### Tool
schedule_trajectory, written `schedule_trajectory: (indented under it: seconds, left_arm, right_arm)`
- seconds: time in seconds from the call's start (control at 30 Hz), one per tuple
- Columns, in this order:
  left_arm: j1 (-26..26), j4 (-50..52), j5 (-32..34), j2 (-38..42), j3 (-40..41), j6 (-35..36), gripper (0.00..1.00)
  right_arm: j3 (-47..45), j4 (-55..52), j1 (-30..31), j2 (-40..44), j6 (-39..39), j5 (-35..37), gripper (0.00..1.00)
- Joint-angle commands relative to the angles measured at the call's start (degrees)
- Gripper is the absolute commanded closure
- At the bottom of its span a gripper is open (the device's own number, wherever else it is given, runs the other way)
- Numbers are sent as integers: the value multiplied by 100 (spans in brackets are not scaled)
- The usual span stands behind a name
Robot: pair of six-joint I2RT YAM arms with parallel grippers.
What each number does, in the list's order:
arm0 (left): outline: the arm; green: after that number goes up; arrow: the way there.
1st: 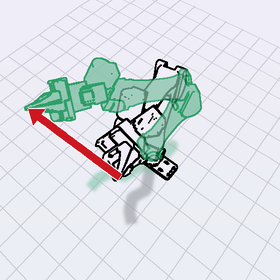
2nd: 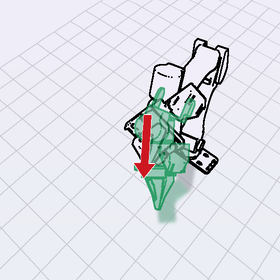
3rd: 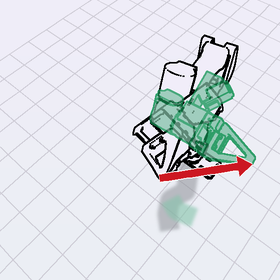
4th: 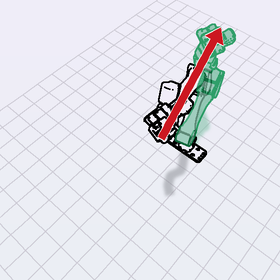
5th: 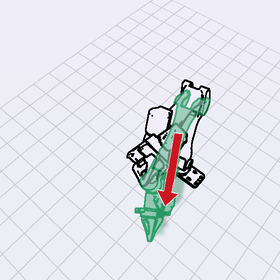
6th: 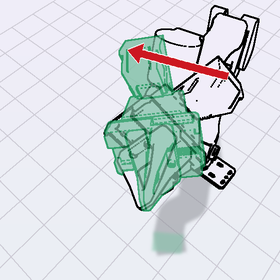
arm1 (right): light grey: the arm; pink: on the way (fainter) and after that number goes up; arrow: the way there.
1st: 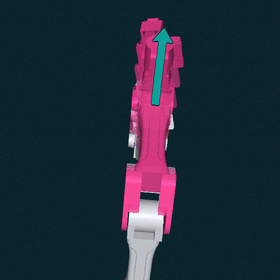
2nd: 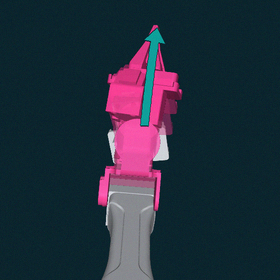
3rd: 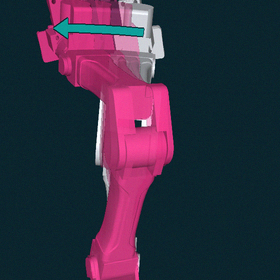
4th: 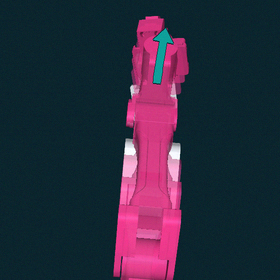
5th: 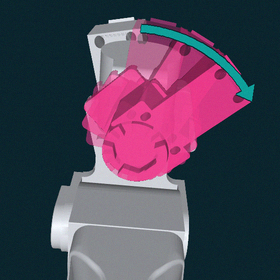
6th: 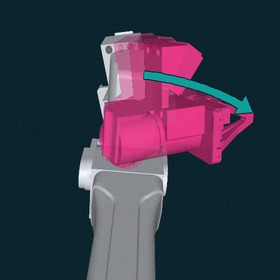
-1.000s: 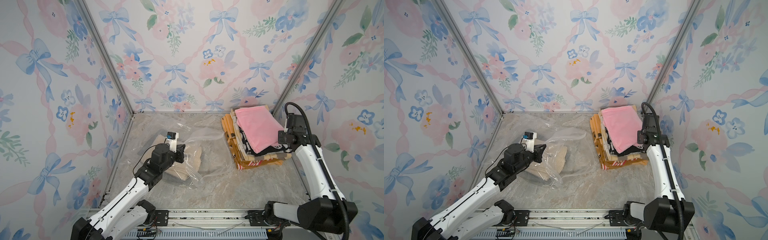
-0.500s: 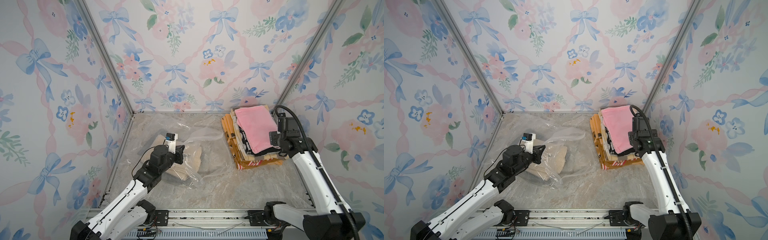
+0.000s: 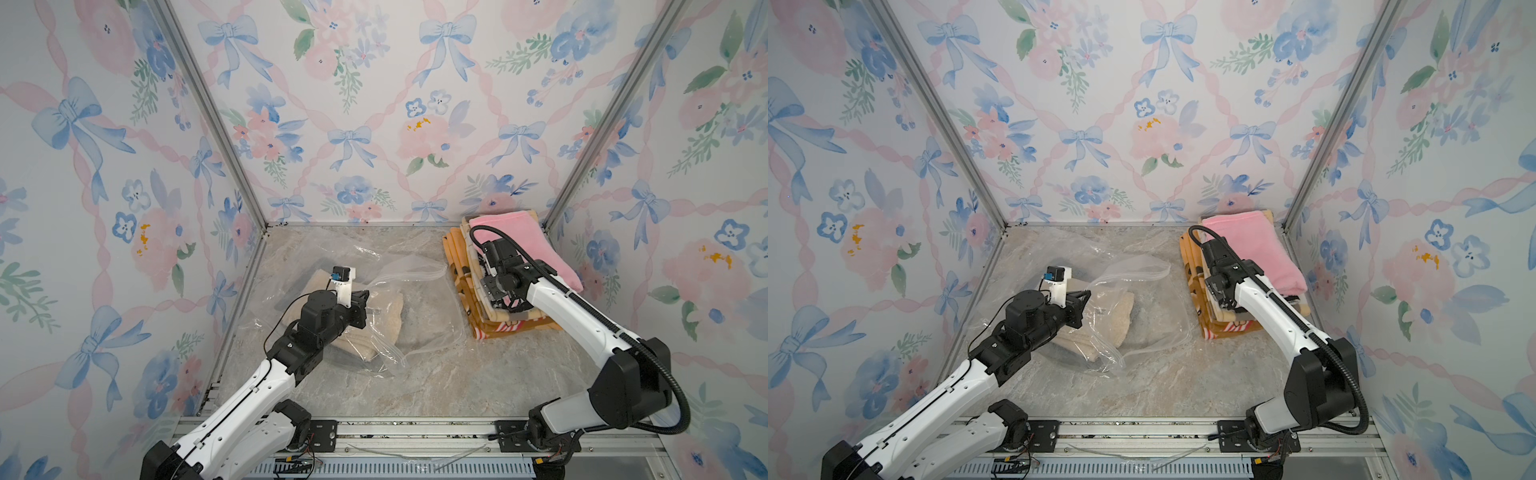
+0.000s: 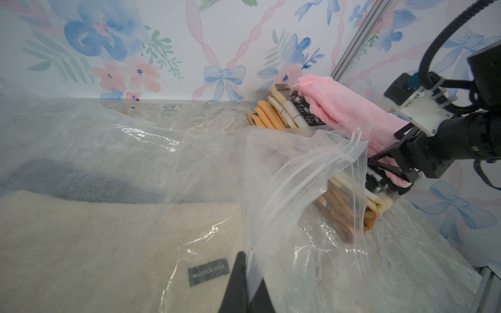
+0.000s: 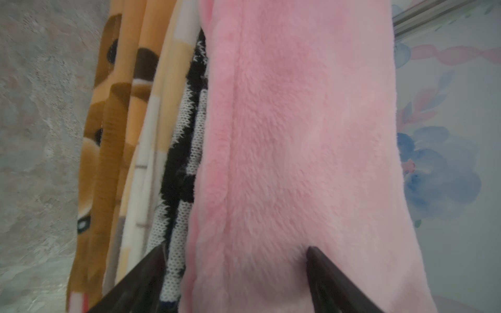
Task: Take the blanket out of the vacuum bag
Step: Place the blanket at the corner of the board.
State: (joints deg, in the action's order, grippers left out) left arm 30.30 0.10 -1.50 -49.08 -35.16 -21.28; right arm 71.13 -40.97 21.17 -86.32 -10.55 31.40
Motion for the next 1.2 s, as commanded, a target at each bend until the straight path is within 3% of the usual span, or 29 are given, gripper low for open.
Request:
schedule_trajectory:
  seconds: [0.0,0.23,0.5,0.67,0.87,1.07,1.17]
  left_arm:
    - [-36,162,34,152,142,18,100]
    - [-50,235,71,161,88,18,100]
    - [-51,133,3,71,75,-25,100]
    - [-51,96,-33,45,66,-34,100]
    - [-47,96,-31,43,44,-26,100]
    - [-44,87,-31,65,70,-52,100]
    - [-51,112,-11,74,88,-37,100]
  right_arm:
    - [241,240,68,-213,-47,351,19]
    - [629,72,4,-734,-115,473,33]
    - [779,-67,-202,-542,-80,8,45]
    - [803,-99,-506,-480,-98,-171,67]
    - [958,-110,-838,-433,-158,-580,99]
    - [1400,-397,-1147,-372,-124,-1162,100]
    - [1777,-800,-1377,-418,-82,-1827,100]
